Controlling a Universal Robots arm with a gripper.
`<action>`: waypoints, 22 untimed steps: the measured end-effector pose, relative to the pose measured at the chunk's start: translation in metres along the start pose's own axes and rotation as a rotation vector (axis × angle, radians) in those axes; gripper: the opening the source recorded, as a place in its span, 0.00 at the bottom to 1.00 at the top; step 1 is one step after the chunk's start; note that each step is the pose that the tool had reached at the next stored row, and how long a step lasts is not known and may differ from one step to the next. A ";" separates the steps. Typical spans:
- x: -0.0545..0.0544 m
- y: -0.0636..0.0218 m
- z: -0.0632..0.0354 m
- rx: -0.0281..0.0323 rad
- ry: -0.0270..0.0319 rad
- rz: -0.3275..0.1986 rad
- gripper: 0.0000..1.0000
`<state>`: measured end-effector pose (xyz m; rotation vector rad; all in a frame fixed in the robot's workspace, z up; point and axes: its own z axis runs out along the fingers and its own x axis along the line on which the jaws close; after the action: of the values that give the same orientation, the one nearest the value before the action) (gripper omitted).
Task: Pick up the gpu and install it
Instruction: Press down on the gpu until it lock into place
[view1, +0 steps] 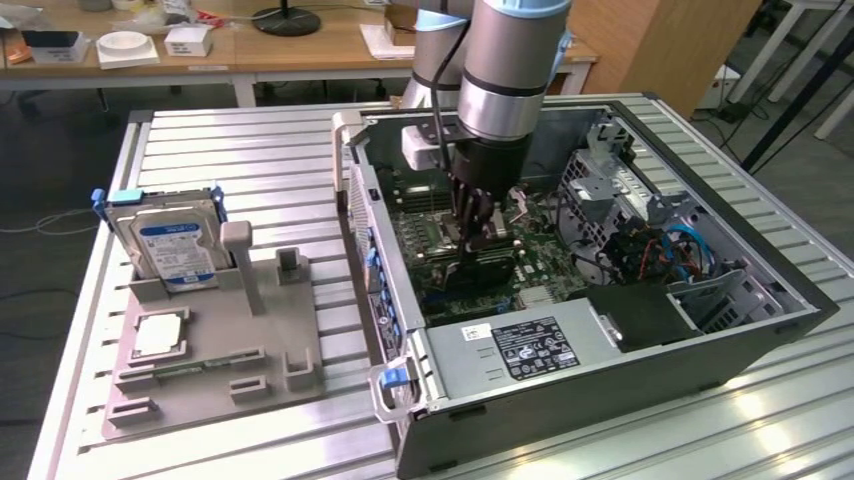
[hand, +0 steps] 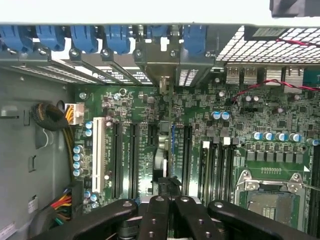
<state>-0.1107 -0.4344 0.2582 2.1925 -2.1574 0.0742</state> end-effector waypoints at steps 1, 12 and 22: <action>0.000 0.0000 0.0002 0.0003 -0.0026 0.000 0.11; 0.002 -0.0001 -0.0138 -0.0134 -0.0087 0.000 0.11; 0.003 -0.0001 -0.0065 -0.0135 -0.0088 0.000 0.11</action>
<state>-0.1105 -0.4369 0.2650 2.1894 -2.1563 0.0500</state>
